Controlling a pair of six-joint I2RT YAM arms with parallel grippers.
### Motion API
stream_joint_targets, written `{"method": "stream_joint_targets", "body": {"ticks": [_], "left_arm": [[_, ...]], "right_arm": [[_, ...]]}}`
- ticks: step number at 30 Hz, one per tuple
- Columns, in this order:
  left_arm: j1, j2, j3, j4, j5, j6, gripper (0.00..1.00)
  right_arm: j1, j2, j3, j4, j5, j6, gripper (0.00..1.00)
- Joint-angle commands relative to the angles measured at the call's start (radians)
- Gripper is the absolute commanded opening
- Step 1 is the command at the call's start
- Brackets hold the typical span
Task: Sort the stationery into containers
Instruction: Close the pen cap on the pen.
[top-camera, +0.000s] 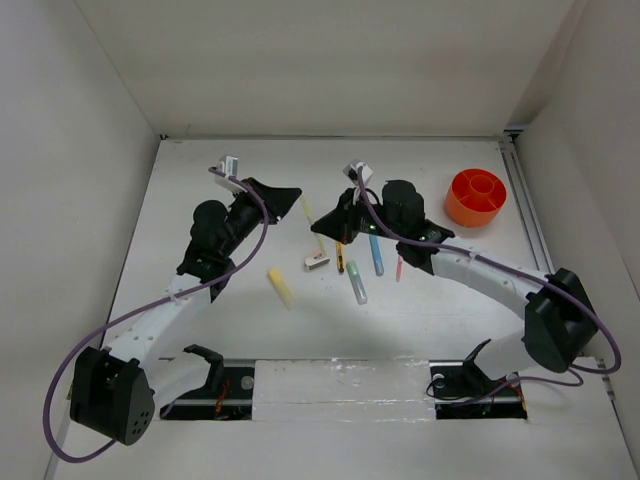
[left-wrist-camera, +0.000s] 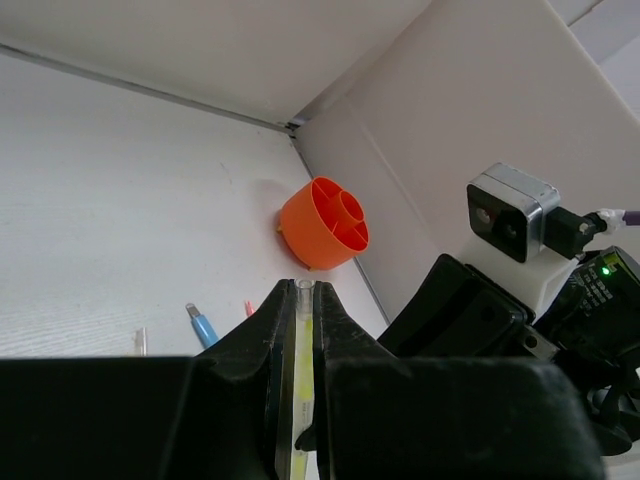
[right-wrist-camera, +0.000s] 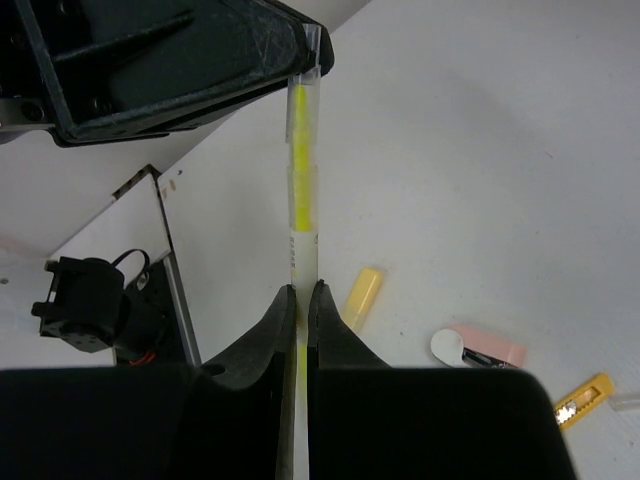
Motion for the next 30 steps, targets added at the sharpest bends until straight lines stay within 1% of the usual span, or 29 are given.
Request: {"method": "stream_joint_targets", "body": {"ticks": [1, 7, 11, 12, 15, 16, 18, 21, 30], "left_arm": [[0.003, 0.0, -0.008, 0.07, 0.042, 0.004, 0.0], [0.003, 0.0, -0.03, 0.09, 0.052, 0.034, 0.0], [0.003, 0.0, -0.05, 0.133, 0.066, 0.047, 0.0], [-0.014, 0.0, -0.05, 0.133, 0.066, 0.069, 0.0], [-0.092, 0.011, -0.016, 0.042, 0.0, 0.14, 0.0], [-0.109, 0.011, -0.016, 0.032, 0.0, 0.169, 0.0], [-0.109, 0.02, -0.016, 0.032, 0.011, 0.169, 0.0], [-0.109, 0.02, -0.05, 0.073, 0.022, 0.146, 0.0], [-0.109, 0.04, -0.061, 0.107, 0.057, 0.128, 0.0]], "right_arm": [[-0.005, 0.02, 0.075, 0.049, -0.049, -0.014, 0.0], [-0.005, 0.033, 0.109, 0.049, -0.059, 0.004, 0.0], [-0.014, 0.022, 0.143, 0.003, -0.059, -0.011, 0.0], [-0.014, 0.013, 0.152, -0.01, -0.059, -0.011, 0.0], [-0.034, 0.004, 0.182, -0.064, -0.059, -0.037, 0.0], [-0.044, -0.007, 0.183, -0.073, -0.059, -0.047, 0.0], [-0.044, -0.007, 0.193, -0.073, -0.059, -0.047, 0.0], [-0.054, -0.007, 0.203, -0.073, -0.069, -0.047, 0.0], [-0.083, 0.002, 0.268, -0.03, -0.081, -0.047, 0.0]]}}
